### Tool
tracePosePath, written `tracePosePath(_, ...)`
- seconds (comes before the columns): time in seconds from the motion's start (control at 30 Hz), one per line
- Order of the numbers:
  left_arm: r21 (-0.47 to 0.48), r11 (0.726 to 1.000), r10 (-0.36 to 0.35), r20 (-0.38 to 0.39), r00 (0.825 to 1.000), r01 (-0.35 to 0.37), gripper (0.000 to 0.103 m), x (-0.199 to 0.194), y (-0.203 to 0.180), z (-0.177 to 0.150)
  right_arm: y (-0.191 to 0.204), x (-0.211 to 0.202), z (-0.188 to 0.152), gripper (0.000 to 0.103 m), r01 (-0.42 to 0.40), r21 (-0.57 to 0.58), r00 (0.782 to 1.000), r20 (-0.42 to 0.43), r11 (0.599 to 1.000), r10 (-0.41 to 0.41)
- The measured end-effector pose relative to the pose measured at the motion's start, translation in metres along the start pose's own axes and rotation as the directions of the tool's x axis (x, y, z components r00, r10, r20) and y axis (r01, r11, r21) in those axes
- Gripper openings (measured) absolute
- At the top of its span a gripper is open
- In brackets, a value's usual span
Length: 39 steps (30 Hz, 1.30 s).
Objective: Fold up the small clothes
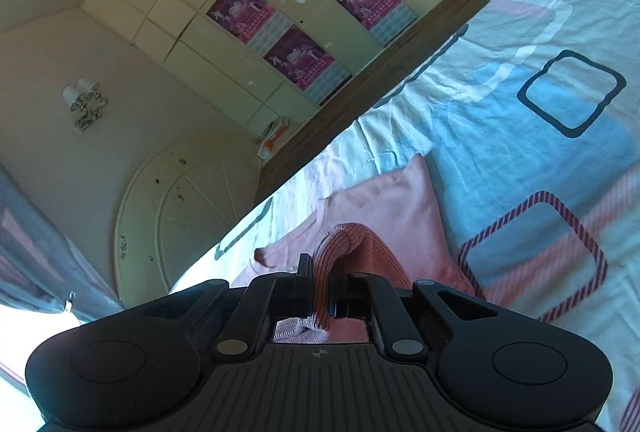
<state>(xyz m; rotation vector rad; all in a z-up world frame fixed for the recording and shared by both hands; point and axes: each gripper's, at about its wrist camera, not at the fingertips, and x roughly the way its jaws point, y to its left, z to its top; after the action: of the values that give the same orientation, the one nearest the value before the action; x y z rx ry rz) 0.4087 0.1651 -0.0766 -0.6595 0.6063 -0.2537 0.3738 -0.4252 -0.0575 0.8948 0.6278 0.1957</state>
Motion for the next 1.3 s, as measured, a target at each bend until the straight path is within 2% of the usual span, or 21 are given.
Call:
tracePosePath(0.2,0.016,0.999,0.032,-0.052,0.998,-0.032,0.004,0.075,0.011,0.042,-0.018,0.070,0.028,0.006,0.050,0.067,0.998,-0.047,0.997,-0.047)
tracePosePath(0.4,0.048,0.994,0.102,-0.130,0.986,-0.097,0.004,0.149,0.026,0.062,-0.038,0.137,0.044,0.007,0.118,0.064,0.989,-0.102,0.991,-0.111)
tracePosePath(0.5,0.059,0.989,0.140,-0.161,0.977,-0.132,0.012,0.175,0.034,0.067,-0.055,0.163,0.049,0.007,0.114,0.133,0.986,-0.139,0.984,-0.096)
tracePosePath(0.53,0.063,0.989,0.144,-0.161,0.976,-0.135,0.017,0.180,0.035,0.070,-0.060,0.167,0.051,0.012,0.110,0.164,0.986,-0.142,0.980,-0.087)
tracePosePath(0.57,0.059,0.989,0.145,-0.152,0.978,-0.137,0.028,0.182,0.036,0.073,-0.064,0.168,0.053,0.017,0.109,0.177,0.987,-0.136,0.978,-0.085)
tracePosePath(0.6,0.058,0.988,0.150,-0.129,0.980,-0.143,0.041,0.180,0.037,0.075,-0.063,0.168,0.055,0.033,0.110,0.163,0.989,-0.119,0.980,-0.092)
tracePosePath(0.63,0.069,0.985,0.162,-0.080,0.984,-0.157,0.075,0.175,0.036,0.078,-0.062,0.166,0.056,0.059,0.117,0.141,0.990,-0.099,0.983,-0.104)
tracePosePath(0.67,0.080,0.984,0.166,-0.041,0.985,-0.162,0.088,0.171,0.036,0.080,-0.057,0.160,0.057,0.071,0.133,0.106,0.990,-0.061,0.985,-0.127)
tracePosePath(0.7,0.093,0.984,0.157,-0.030,0.987,-0.153,0.082,0.168,0.036,0.085,-0.054,0.155,0.059,0.078,0.142,0.074,0.990,-0.026,0.987,-0.141)
tracePosePath(0.77,0.132,0.979,0.163,-0.068,0.984,-0.154,0.057,0.173,0.038,0.089,-0.055,0.147,0.063,0.078,0.128,0.038,0.992,-0.005,0.991,-0.128)
tracePosePath(0.8,0.195,0.968,0.176,-0.082,0.981,-0.158,0.054,0.178,0.034,0.089,-0.052,0.147,0.065,0.077,0.142,-0.008,0.990,-0.014,0.990,-0.142)
tracePosePath(0.83,0.251,0.954,0.193,-0.088,0.977,-0.166,0.054,0.182,0.031,0.088,-0.048,0.148,0.065,0.071,0.160,-0.078,0.987,-0.015,0.984,-0.162)
tracePosePath(0.93,0.417,0.891,0.247,-0.116,0.962,-0.178,0.055,0.201,0.018,0.083,-0.036,0.158,0.062,0.063,0.188,-0.246,0.977,-0.052,0.951,-0.207)
tracePosePath(1.03,0.512,0.842,0.281,-0.145,0.949,-0.171,0.054,0.220,0.010,0.077,-0.027,0.176,0.054,0.061,0.212,-0.375,0.964,-0.074,0.903,-0.257)
tracePosePath(1.1,0.560,0.815,0.286,-0.165,0.944,-0.149,0.046,0.230,0.004,0.072,-0.024,0.194,0.049,0.058,0.222,-0.444,0.952,-0.093,0.868,-0.291)
tracePosePath(1.17,0.600,0.789,0.291,-0.174,0.941,-0.133,0.033,0.237,-0.001,0.066,-0.021,0.207,0.041,0.048,0.218,-0.510,0.940,-0.119,0.832,-0.319)
tracePosePath(1.2,0.614,0.780,0.289,-0.181,0.940,-0.122,0.030,0.240,-0.003,0.063,-0.020,0.213,0.036,0.031,0.199,-0.543,0.936,-0.142,0.816,-0.323)
tracePosePath(1.27,0.629,0.771,0.276,-0.190,0.942,-0.100,0.004,0.243,-0.005,0.059,-0.017,0.220,0.028,0.019,0.178,-0.603,0.932,-0.151,0.778,-0.330)
tracePosePath(1.3,0.637,0.764,0.276,-0.173,0.945,-0.106,0.004,0.242,-0.007,0.059,-0.015,0.221,0.026,0.012,0.172,-0.621,0.931,-0.151,0.765,-0.332)
